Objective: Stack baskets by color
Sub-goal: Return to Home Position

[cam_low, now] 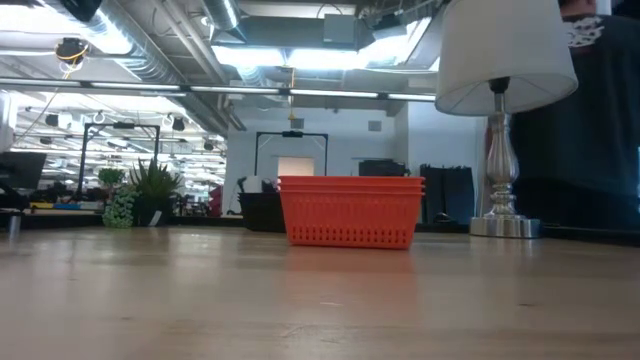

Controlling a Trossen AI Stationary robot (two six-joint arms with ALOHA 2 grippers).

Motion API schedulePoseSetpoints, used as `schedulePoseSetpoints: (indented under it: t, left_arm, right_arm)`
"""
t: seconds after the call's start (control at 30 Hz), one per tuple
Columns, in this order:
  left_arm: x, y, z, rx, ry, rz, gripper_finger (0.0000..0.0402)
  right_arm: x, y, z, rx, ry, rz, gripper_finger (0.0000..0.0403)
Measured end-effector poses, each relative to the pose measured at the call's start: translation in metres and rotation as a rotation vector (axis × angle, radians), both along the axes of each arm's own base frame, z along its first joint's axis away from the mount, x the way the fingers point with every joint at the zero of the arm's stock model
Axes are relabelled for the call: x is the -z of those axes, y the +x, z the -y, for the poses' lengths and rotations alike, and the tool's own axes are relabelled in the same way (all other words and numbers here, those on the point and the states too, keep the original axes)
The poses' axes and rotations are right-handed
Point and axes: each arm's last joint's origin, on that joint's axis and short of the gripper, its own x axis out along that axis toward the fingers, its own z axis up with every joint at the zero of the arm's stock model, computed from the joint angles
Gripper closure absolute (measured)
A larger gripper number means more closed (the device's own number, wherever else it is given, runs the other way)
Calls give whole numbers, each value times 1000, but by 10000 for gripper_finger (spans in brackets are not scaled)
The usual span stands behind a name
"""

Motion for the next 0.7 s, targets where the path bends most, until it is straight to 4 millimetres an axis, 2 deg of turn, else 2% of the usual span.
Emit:
schedulePoseSetpoints:
  t: [0.23, 0.43, 0.7]
  left_arm:
    - [17, 3, 3, 60, 21, 247, 401]
    - [36, 5, 5, 66, 44, 326, 401]
    - [55, 12, 10, 49, 97, 391, 401]
  right_arm:
    - [-2, -36, 2, 42, -26, 35, 402]
    - [0, -79, 4, 71, -53, 94, 403]
    - [30, -125, 6, 102, -14, 235, 403]
